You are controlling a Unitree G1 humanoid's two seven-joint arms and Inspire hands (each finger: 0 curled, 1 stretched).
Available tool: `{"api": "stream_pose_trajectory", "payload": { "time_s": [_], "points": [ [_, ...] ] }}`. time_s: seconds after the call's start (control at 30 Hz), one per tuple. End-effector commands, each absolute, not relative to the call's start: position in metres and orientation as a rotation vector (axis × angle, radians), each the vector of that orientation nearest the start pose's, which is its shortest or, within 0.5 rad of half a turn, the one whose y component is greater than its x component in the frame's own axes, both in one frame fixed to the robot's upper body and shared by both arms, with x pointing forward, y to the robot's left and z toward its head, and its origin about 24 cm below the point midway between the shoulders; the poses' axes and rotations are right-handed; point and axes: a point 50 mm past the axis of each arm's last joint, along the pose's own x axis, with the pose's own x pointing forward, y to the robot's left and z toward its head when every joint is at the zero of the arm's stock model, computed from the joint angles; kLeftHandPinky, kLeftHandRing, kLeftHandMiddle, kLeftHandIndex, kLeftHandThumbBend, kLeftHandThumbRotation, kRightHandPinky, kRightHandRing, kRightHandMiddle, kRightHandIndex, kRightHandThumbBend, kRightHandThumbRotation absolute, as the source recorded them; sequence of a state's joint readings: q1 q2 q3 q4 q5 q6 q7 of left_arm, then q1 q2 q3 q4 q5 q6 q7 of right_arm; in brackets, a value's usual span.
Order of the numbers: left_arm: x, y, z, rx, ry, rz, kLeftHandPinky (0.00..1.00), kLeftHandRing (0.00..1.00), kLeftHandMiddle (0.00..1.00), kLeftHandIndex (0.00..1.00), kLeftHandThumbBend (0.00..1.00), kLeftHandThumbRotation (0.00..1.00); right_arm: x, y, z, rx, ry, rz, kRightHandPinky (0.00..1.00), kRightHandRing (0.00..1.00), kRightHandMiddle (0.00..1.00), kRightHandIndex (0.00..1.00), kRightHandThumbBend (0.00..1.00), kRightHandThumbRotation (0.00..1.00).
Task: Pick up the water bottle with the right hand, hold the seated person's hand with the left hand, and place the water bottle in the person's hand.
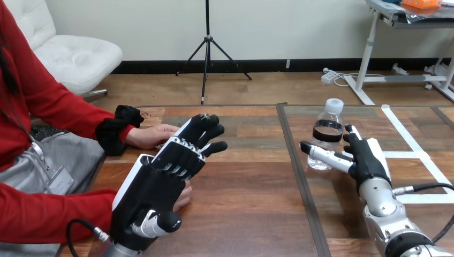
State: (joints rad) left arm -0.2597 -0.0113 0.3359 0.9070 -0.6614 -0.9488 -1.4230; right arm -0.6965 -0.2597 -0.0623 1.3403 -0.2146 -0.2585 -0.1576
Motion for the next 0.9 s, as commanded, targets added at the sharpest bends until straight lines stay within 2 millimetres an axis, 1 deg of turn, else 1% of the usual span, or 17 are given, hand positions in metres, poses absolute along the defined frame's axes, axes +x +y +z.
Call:
{"api": "stream_pose_trajectory", "payload": {
  "time_s": [0.0, 0.57, 0.87],
  "points": [
    [0.238, 0.178, 0.01, -0.144, -0.622, -0.625, 0.86, 0.93, 0.94, 0.92, 1.0, 0.6, 0.363, -0.204, 0.029, -0.429, 0.243, -0.137, 0.87, 0.94, 0.97, 1.0, 1.0, 0.46],
    [0.233, 0.186, 0.008, -0.123, -0.606, -0.614, 0.86, 0.93, 0.94, 0.92, 1.0, 0.61, 0.369, -0.197, 0.036, -0.435, 0.222, -0.116, 0.86, 0.94, 0.96, 1.0, 1.0, 0.45],
    [0.232, 0.189, 0.007, -0.12, -0.603, -0.604, 0.87, 0.93, 0.94, 0.92, 1.0, 0.61, 0.372, -0.191, 0.039, -0.409, 0.211, -0.1, 0.88, 0.94, 0.96, 1.0, 1.0, 0.42]
  ]
}}
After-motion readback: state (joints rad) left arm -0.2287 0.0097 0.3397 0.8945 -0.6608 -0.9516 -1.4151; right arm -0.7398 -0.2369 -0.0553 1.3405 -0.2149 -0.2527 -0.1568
